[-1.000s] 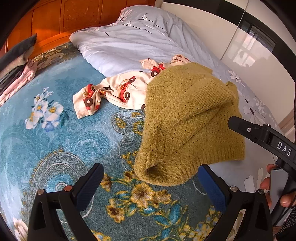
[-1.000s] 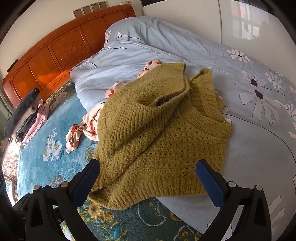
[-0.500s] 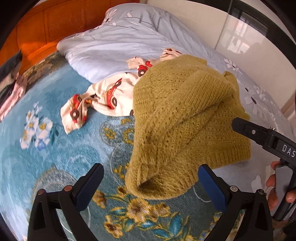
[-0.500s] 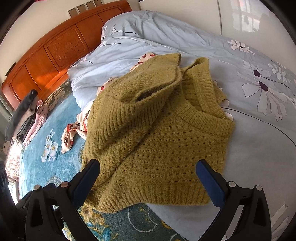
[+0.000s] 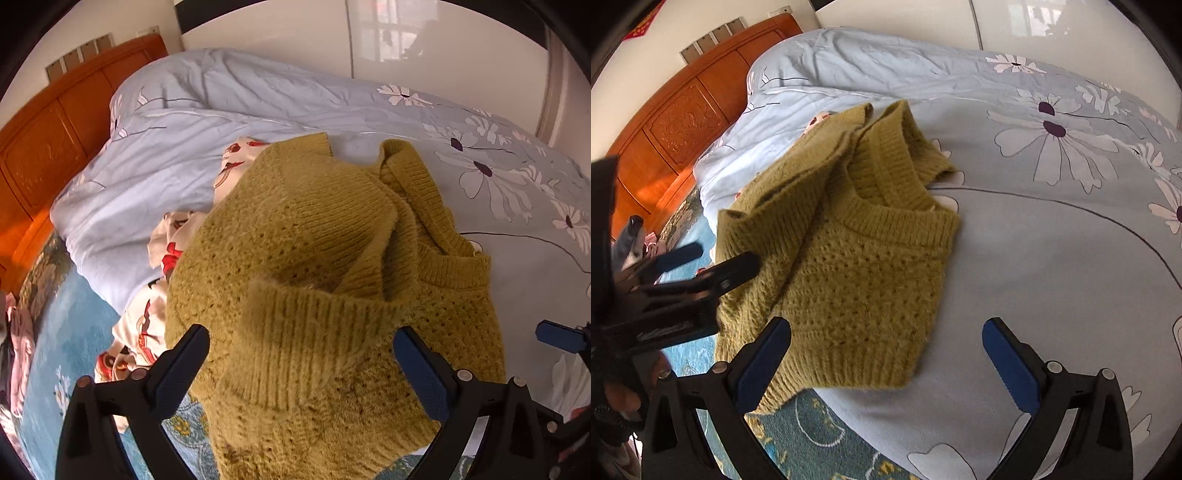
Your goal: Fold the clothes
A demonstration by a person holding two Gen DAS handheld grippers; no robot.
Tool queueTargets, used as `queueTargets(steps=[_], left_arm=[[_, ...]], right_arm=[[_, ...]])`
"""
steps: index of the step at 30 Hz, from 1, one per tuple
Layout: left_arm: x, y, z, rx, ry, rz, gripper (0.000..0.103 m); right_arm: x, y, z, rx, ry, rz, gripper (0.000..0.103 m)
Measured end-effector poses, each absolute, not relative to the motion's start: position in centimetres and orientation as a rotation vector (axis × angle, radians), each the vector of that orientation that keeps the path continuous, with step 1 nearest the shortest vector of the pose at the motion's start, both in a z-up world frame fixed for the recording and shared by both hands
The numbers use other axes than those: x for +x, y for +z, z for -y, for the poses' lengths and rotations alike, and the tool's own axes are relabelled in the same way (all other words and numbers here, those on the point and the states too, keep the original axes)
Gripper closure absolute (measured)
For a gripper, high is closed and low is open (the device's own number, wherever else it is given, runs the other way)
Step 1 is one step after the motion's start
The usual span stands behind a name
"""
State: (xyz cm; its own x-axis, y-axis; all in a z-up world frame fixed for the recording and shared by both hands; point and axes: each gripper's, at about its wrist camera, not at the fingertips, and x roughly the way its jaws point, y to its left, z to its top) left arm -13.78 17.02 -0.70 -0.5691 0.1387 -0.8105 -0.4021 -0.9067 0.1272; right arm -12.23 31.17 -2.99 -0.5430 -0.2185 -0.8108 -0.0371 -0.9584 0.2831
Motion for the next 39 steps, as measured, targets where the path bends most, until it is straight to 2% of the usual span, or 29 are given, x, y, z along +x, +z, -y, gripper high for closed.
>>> queueTargets(steps=[2, 3, 5, 6, 10, 16, 21, 22, 25, 29, 33, 39], left_arm=[[-14.4, -0.8, -16.7, -1.305, 2.523, -0.393, 0.047], [-14.7, -0.8, -16.2, -1.33, 2.528, -0.333, 0.053], [-15.0, -0.4, -14.9, -1.348, 2.552, -0.228, 0.078], [-15.1, -0.1, -14.2, -1.349, 2.569, -0.187, 0.084], [-14.3, 2.6, -9.9, -1.29, 2.687, -0.014, 0.086], [-10.8, 7.1, 2.1, -1.185, 2.908, 0.344, 0.087], [-4.2, 6.3, 14.2, -1.264, 3.01, 0.693, 0.087], [-2.3, 5.6, 15.7, -1.293, 3.026, 0.717, 0.087], [3.3, 3.7, 19.0, -1.407, 3.082, 0.667, 0.088], [9.7, 0.2, 21.4, -1.673, 2.862, 0.776, 0.088], [13.0, -0.6, 18.6, -1.726, 2.654, 0.691, 0.088], [11.8, -0.9, 12.8, -1.702, 2.456, 0.578, 0.087]], right_arm=[[-12.0, -3.1, -31.4, 1.448, -2.643, 0.406, 0.0], [-11.9, -3.1, -31.5, 1.451, -2.643, 0.41, 0.0], [-11.7, -3.2, -31.7, 1.455, -2.648, 0.416, 0.0], [-11.6, -3.1, -31.7, 1.459, -2.65, 0.417, 0.0], [-11.2, -2.8, -31.3, 1.458, -2.649, 0.409, 0.0], [-10.6, -2.1, -30.0, 1.444, -2.647, 0.41, 0.0], [-10.0, -1.6, -28.1, 1.448, -2.628, 0.369, 0.0], [-10.1, -1.6, -27.7, 1.447, -2.623, 0.365, 0.0], [-10.0, -1.5, -26.5, 1.445, -2.608, 0.339, 0.0], [-9.9, -1.5, -24.8, 1.455, -2.582, 0.308, 0.0], [-9.5, -1.7, -23.0, 1.473, -2.557, 0.248, 0.0], [-9.1, -3.5, -20.6, 1.538, -2.499, 0.216, 0.0]])
